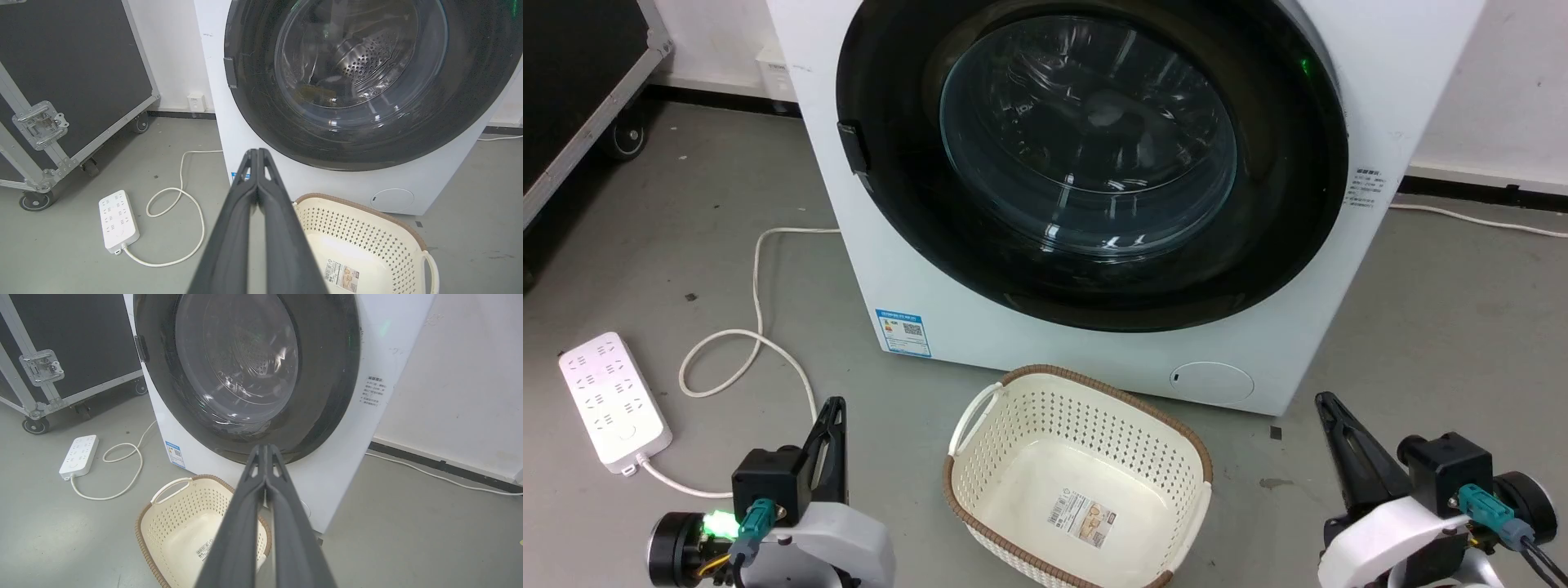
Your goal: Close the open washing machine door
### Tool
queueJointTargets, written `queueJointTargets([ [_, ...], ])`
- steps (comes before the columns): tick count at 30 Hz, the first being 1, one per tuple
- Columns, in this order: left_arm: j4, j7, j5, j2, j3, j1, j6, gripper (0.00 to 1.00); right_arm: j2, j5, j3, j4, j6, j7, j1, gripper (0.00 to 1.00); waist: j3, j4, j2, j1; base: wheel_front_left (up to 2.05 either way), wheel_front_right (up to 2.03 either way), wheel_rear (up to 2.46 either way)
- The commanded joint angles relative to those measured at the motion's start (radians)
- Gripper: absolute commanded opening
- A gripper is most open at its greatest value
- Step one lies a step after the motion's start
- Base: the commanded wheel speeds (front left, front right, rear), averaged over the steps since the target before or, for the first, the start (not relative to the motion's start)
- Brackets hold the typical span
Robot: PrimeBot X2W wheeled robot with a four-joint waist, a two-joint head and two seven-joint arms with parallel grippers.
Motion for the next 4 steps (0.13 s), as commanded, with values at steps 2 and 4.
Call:
queueJointTargets([
  [2,-0.005,0.0,0.002,-0.001,0.002,0.014,0.003,0.0,0.0,-0.007,0.0,-0.006,-0.001,0.001,0.018,0.0,0.0,0.0,0.0,0.0,0.0,0.0,0.0],
  [4,-0.005,0.0,0.002,-0.001,0.002,0.014,0.003,0.0,0.0,-0.007,0.0,-0.006,-0.001,0.001,0.018,0.0,0.0,0.0,0.0,0.0,0.0,0.0,0.0],
])
